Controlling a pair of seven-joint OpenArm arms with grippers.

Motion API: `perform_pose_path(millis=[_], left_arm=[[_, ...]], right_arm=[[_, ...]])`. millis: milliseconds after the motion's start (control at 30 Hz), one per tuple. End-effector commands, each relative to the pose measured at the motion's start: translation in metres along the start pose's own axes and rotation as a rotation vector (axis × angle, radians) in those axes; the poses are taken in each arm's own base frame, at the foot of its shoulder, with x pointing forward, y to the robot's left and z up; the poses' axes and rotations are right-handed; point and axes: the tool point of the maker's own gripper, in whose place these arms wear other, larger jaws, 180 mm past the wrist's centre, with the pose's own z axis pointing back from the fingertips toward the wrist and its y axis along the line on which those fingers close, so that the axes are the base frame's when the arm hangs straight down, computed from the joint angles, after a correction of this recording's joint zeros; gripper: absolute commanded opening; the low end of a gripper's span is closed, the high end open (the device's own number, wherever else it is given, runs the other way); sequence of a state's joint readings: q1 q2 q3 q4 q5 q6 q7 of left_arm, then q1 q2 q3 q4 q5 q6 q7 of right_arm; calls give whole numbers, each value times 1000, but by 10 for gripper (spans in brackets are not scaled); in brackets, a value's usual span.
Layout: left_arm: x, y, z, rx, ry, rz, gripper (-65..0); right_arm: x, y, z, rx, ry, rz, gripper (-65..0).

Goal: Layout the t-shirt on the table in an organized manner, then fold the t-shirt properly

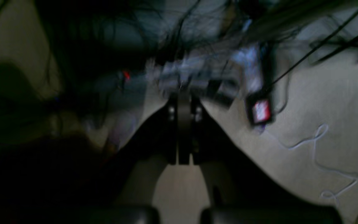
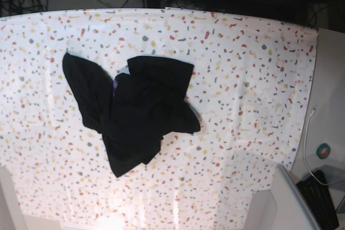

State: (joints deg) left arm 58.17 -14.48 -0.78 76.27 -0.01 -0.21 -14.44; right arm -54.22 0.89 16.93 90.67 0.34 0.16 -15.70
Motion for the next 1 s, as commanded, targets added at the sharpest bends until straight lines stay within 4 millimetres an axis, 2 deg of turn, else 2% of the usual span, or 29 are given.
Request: perform_pose_path(millis=[0, 67, 167, 267, 300, 400, 467, 567, 667, 700, 733, 800, 833, 867, 900, 967], left_arm=[[16, 9, 11, 22, -52, -12, -650], [49, 23, 23, 62, -132, -18, -650], [96, 34, 34, 98, -247, -25, -650], [141, 38, 41, 125, -362, -19, -650], [155, 39, 41, 130, -398, -19, -650], [189, 46, 37, 150, -496, -3, -650], [210, 57, 31, 176, -565, 96, -650], [230, 94, 25, 231, -619, 273, -650], [234, 136, 17, 283, -570, 439, -650], [233, 149, 14, 298, -544, 479, -591], [232, 157, 12, 309, -519, 504, -527], [227, 174, 11, 341, -459, 524, -408], [224, 182, 12, 359, -443, 537, -382], [222, 188, 15, 376, -441, 540, -378], [222, 193, 17, 389, -447, 540, -383], [222, 198, 21, 403, -452, 541, -383]], right_arm=[[22, -12, 5, -28, -59, 7, -650], [46, -19, 12, -44, -107, 4, -650], [95, -18, 27, -45, -224, -1, -650], [158, -13, 45, -40, -381, -19, -650], [174, -5, 48, -21, -416, -19, -650], [226, 30, 56, 64, -520, -3, -650], [257, 58, 66, 133, -586, 36, -650], [298, 109, 87, 256, -703, 143, -650], [327, 158, 109, 359, -756, 255, -650], [331, 172, 114, 381, -738, 292, -650], [334, 183, 117, 397, -723, 326, -564], [337, 209, 129, 438, -708, 405, -353], [338, 223, 137, 463, -720, 447, -266], [337, 237, 144, 488, -732, 489, -206], [336, 249, 149, 508, -744, 525, -182], [334, 276, 155, 544, -758, 605, -177]])
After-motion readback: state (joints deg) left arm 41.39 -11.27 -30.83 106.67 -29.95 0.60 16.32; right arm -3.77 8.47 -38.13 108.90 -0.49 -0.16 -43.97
